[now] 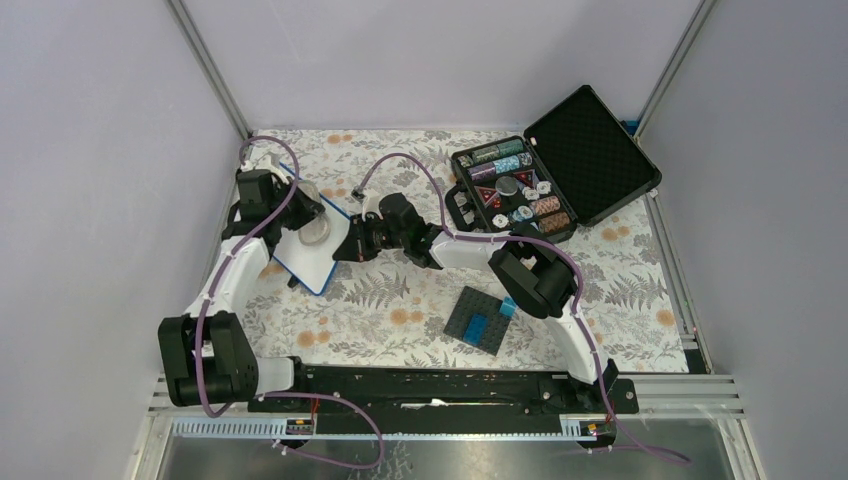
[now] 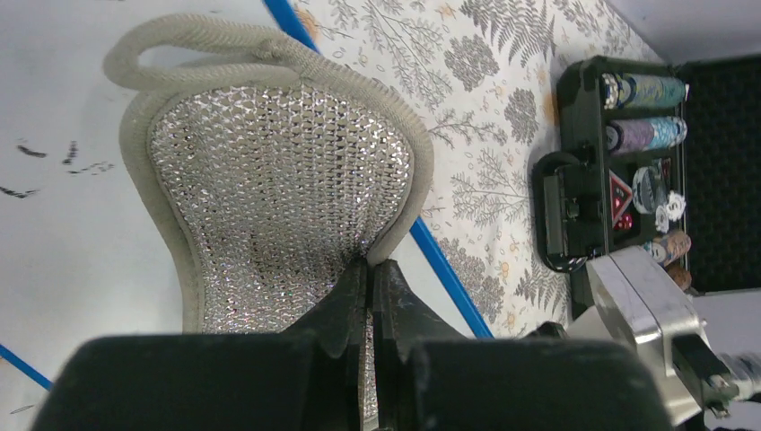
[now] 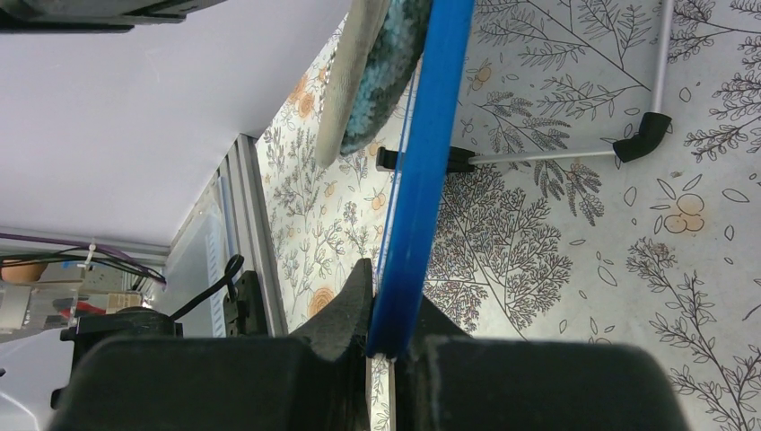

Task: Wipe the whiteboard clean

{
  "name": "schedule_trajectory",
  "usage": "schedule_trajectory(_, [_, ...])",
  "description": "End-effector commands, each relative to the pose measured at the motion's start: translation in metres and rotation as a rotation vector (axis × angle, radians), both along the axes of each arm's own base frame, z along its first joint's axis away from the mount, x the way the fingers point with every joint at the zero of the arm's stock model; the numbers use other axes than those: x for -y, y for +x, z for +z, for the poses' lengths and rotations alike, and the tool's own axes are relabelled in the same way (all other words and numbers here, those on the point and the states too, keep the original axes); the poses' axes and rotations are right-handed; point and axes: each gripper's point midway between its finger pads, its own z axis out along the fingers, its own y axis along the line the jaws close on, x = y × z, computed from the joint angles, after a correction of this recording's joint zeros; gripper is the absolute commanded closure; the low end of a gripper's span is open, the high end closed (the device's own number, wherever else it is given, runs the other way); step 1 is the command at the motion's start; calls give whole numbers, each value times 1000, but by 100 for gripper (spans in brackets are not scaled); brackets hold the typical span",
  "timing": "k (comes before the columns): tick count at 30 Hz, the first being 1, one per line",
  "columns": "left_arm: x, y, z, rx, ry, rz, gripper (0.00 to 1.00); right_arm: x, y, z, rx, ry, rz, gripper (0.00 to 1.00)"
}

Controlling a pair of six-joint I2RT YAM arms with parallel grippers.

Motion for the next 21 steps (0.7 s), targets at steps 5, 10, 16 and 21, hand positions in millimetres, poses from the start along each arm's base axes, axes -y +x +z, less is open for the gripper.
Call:
schedule_trajectory(5, [33,-38,-50,-234,-24,-108,100,-26,-64,29,85,83,250,100])
schedule_trajectory(10, [-24,-46,-81,-391,-148,151,100,-26,-64,28,84,80,251,100])
schedule_trajectory(16, [-33,-60,-101,-414,-194,168,100,-26,-64,29,87,82,250,100])
schedule_trajectory(21, [1,-47,-70,-296,-84,14,100,-28,-65,29,83,84,254,100])
